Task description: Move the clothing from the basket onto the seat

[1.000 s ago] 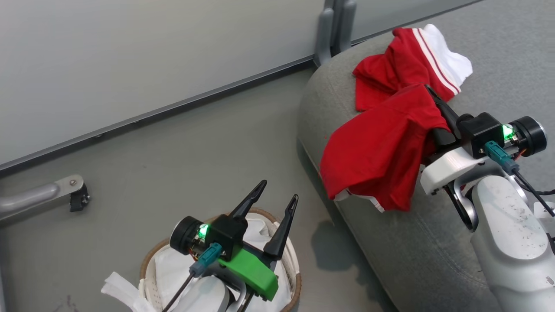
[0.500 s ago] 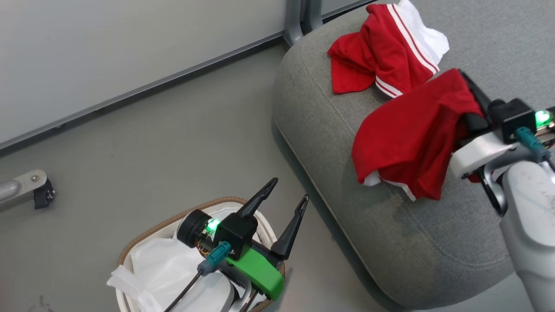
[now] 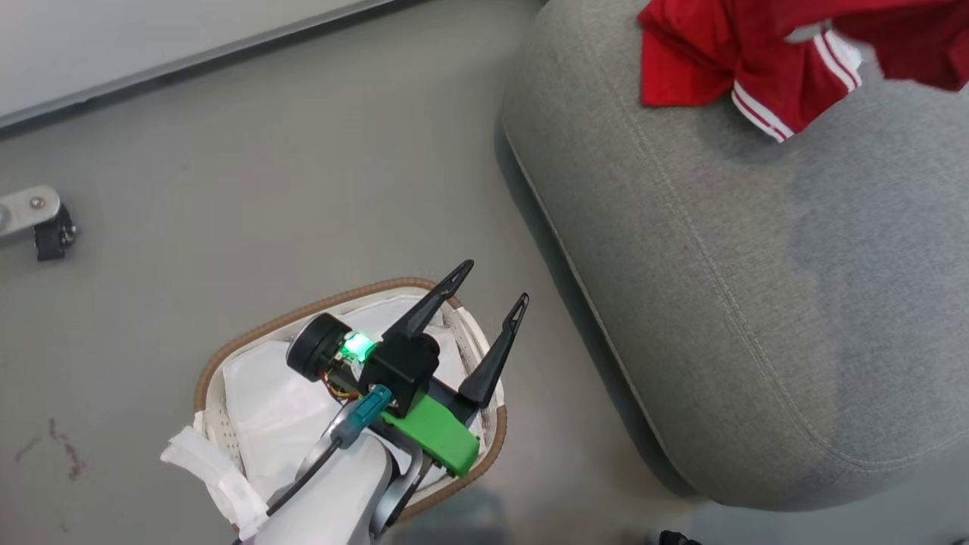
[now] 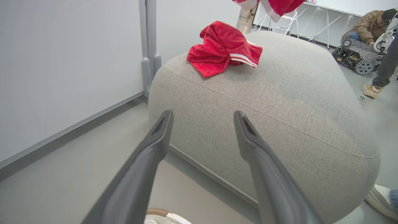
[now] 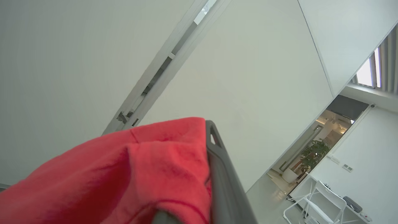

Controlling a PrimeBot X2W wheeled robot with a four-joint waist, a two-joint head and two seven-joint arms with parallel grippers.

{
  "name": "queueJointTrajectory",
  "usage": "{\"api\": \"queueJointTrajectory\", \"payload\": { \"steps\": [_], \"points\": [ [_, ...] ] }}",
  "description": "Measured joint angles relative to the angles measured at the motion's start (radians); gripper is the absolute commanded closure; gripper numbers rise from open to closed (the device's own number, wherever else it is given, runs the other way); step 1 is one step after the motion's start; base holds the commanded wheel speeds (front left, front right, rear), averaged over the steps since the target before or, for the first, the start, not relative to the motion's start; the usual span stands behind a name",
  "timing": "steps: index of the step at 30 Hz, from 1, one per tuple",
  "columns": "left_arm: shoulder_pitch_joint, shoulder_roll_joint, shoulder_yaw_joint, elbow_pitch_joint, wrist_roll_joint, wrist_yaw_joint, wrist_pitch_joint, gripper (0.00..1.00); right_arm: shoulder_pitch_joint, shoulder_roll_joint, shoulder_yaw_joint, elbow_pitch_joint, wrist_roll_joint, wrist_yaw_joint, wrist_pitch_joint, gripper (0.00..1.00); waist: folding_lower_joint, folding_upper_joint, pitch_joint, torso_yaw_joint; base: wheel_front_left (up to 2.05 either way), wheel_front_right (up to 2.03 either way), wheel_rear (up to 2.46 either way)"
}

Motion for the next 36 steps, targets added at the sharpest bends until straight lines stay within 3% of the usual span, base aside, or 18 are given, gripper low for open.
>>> {"api": "queueJointTrajectory", "payload": {
  "steps": [4, 13, 21, 23, 24, 25, 36],
  "points": [
    [-0.029, 0.004, -0.001, -0.009, 0.022, 0.000, 0.000, 0.00, -0.023, -0.020, -0.124, 0.008, -0.042, 0.000, 0.000, 1.00, 0.0000, 0.0000, 0.062, 0.025, 0.00, 0.00, 0.00],
    [-0.069, 0.024, 0.007, -0.022, 0.050, 0.000, 0.000, 0.00, 0.055, 0.044, -0.347, 0.125, -0.072, 0.000, 0.000, 1.00, 0.0001, 0.0000, 0.201, 0.069, 0.00, 0.00, 0.00],
    [-0.079, 0.040, 0.014, -0.018, 0.058, 0.000, 0.000, 0.00, 0.121, 0.144, -0.374, 0.219, -0.072, 0.000, 0.000, 0.99, 0.0002, 0.0000, 0.276, 0.070, 0.00, 0.00, 0.00],
    [-0.079, 0.042, 0.016, -0.016, 0.058, 0.000, 0.000, 0.00, 0.149, 0.169, -0.386, 0.223, -0.071, 0.000, 0.000, 0.70, 0.0002, 0.0000, 0.279, 0.060, 0.00, 0.00, 0.00],
    [-0.079, 0.043, 0.017, -0.015, 0.058, 0.000, 0.000, 0.00, 0.163, 0.177, -0.391, 0.224, -0.070, 0.000, 0.000, 0.17, 0.0001, 0.0000, 0.279, 0.056, 0.00, 0.00, 0.00],
    [-0.079, 0.044, 0.016, -0.013, 0.058, 0.000, 0.000, 0.00, 0.180, 0.188, -0.396, 0.224, -0.069, 0.000, 0.000, 0.00, 0.0001, 0.0000, 0.276, 0.050, 0.00, 0.00, 0.00],
    [-0.060, 0.044, 0.028, 0.004, 0.040, 0.000, 0.000, 0.00, 0.357, 0.285, -0.345, 0.134, -0.051, 0.000, 0.000, 0.00, 0.0001, 0.0000, 0.206, 0.014, 0.00, 0.00, 0.00]
  ]
}}
